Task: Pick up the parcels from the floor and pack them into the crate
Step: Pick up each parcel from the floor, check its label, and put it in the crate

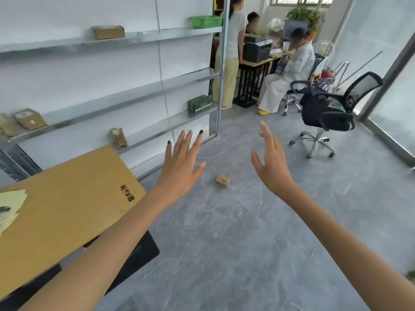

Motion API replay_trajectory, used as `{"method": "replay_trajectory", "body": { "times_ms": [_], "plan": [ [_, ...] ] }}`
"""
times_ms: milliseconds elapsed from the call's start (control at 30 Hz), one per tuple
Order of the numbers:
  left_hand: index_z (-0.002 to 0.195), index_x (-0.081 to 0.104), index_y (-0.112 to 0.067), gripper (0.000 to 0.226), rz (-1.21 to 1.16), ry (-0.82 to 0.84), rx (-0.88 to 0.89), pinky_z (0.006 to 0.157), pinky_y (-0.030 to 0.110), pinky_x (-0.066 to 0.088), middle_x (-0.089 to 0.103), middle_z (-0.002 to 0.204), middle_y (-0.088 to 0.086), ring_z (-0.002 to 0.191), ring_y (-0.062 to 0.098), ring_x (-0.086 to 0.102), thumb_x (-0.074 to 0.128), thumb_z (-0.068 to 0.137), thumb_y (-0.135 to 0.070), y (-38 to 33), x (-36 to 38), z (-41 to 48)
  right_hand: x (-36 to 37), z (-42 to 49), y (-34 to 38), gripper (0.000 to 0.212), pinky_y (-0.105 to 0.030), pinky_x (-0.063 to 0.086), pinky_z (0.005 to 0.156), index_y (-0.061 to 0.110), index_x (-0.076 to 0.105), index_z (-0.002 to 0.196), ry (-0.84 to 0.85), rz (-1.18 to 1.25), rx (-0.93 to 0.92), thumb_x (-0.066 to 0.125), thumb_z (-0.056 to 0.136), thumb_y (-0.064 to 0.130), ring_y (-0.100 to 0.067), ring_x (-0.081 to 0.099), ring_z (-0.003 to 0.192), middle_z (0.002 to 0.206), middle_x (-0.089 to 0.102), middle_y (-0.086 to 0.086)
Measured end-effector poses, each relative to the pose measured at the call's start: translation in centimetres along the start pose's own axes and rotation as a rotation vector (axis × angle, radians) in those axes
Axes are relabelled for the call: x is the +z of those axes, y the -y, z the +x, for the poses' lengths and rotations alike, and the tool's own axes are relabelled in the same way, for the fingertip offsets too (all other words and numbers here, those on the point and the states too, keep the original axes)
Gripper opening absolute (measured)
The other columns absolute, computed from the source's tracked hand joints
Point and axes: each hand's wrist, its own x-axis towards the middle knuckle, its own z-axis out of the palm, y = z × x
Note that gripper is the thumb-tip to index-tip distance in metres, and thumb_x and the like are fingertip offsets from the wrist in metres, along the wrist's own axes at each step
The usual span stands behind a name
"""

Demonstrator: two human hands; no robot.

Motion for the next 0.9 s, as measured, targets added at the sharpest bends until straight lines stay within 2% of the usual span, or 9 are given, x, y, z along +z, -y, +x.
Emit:
{"method": "replay_trajectory", "body": {
  "times_ms": [167,300,467,600,767,900],
  "plan": [
    [0.150,-0.011,-0.025,0.069,0.045,0.023,-0.008,0.118,0.048,-0.005,-0.007,0.160,0.005,0.146,0.021,-0.014,0.030,0.098,-0.045,-1.5,3.9,6.1,0.1,2.6,-7.6,0.065,-0.039,0.030,0.108,0.017,0.014,0.151,0.055,-0.042,0.074,0.049,0.096,0.017,-0.024,0.039,0.121,0.130,0.045,-0.010],
    [0.151,-0.006,-0.023,0.068,0.064,0.043,-0.035,0.117,0.048,-0.005,-0.005,0.160,0.006,0.146,0.022,-0.013,0.031,0.098,-0.045,-0.4,6.3,10.6,2.2,4.9,-12.0,0.060,-0.038,0.031,0.107,0.015,0.021,0.149,0.094,-0.056,0.123,0.049,0.097,0.019,-0.024,0.038,0.122,0.132,0.045,-0.009],
    [0.151,-0.002,-0.022,0.067,0.064,0.053,-0.077,0.116,0.051,-0.005,-0.002,0.160,0.007,0.146,0.022,-0.012,0.031,0.098,-0.046,2.2,10.1,16.9,6.8,9.1,-16.4,0.057,-0.042,0.034,0.106,0.015,0.025,0.148,0.151,-0.068,0.167,0.048,0.096,0.020,-0.025,0.039,0.121,0.132,0.044,-0.009],
    [0.151,0.000,-0.021,0.067,0.077,0.075,-0.039,0.116,0.052,-0.004,0.000,0.160,0.008,0.147,0.024,-0.010,0.032,0.098,-0.045,4.5,13.8,24.1,11.0,14.1,-19.9,0.057,-0.040,0.031,0.107,0.015,0.025,0.148,0.185,-0.098,0.176,0.049,0.096,0.021,-0.025,0.037,0.124,0.136,0.042,-0.008],
    [0.151,0.013,-0.017,0.063,0.036,0.089,-0.114,0.116,0.055,-0.003,0.010,0.159,0.008,0.147,0.023,-0.002,0.034,0.098,-0.044,7.7,17.7,32.8,15.9,21.3,-24.5,0.058,-0.041,0.029,0.109,0.015,0.026,0.148,0.248,-0.148,0.232,0.050,0.096,0.021,-0.026,0.037,0.126,0.136,0.042,-0.008],
    [0.151,0.009,-0.017,0.063,0.055,0.164,-0.118,0.116,0.055,-0.004,0.008,0.159,0.007,0.147,0.023,-0.002,0.029,0.098,-0.045,10.2,21.0,38.7,19.5,25.8,-28.1,0.058,-0.041,0.029,0.109,0.016,0.025,0.148,0.280,-0.149,0.316,0.049,0.096,0.022,-0.026,0.036,0.128,0.138,0.042,-0.008]
  ]
}}
